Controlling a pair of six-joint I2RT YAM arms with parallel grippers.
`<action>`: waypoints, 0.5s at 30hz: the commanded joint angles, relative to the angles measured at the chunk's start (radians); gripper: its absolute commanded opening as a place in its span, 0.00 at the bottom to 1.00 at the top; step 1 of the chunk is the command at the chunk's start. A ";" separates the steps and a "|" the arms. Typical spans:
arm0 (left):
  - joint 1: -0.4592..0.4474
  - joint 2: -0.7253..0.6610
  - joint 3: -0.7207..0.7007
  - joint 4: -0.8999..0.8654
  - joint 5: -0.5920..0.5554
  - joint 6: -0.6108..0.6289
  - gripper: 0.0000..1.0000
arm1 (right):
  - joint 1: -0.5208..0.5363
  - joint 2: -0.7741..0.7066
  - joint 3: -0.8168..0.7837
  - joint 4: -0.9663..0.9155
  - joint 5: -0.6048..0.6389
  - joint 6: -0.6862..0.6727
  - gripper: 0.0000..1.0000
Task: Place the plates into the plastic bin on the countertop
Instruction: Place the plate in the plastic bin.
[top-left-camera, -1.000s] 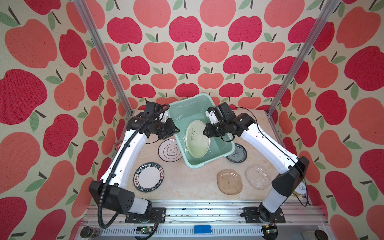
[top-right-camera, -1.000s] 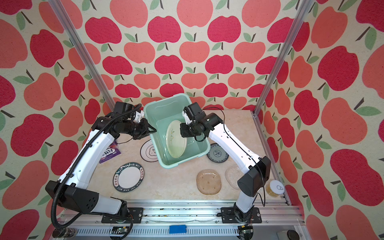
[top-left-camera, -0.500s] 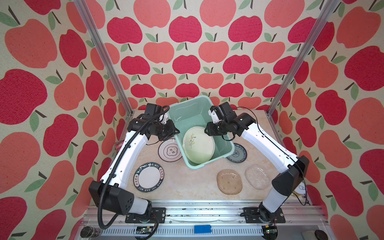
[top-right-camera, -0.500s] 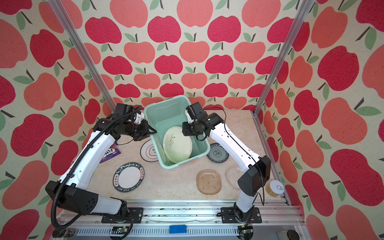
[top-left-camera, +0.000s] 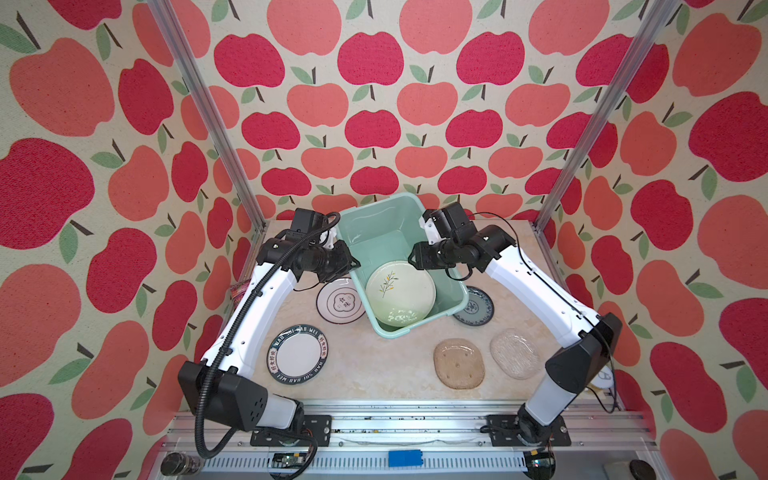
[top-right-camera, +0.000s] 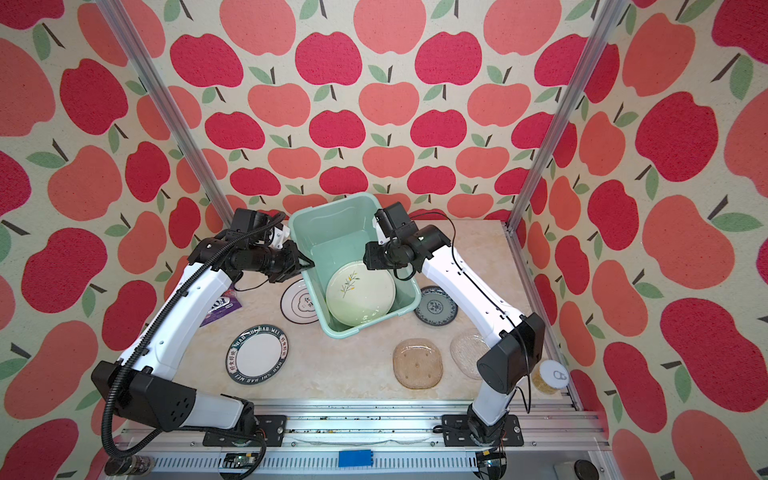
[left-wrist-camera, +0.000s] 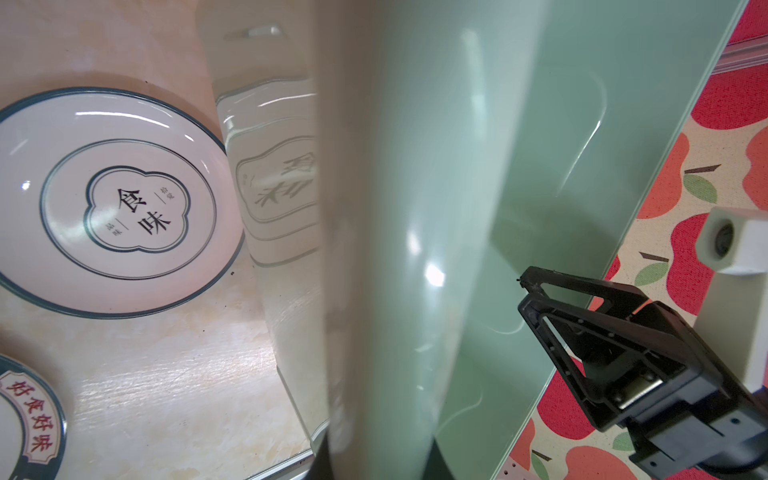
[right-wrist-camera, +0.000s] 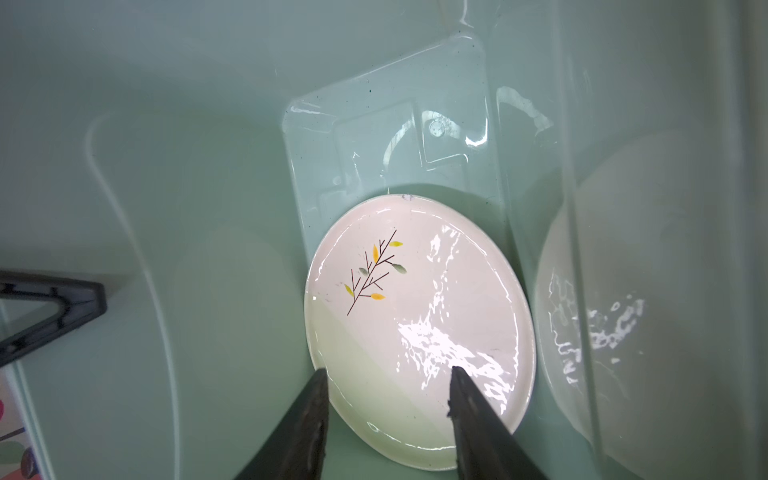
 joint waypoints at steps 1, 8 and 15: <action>0.002 -0.074 0.027 0.166 0.124 -0.042 0.00 | -0.010 -0.039 0.042 -0.013 0.000 -0.023 0.49; 0.067 -0.112 -0.032 0.247 0.126 -0.127 0.00 | -0.017 -0.083 0.136 -0.040 0.014 -0.039 0.50; 0.194 -0.118 -0.051 0.313 0.077 -0.202 0.00 | -0.028 -0.146 0.250 -0.099 0.037 -0.064 0.52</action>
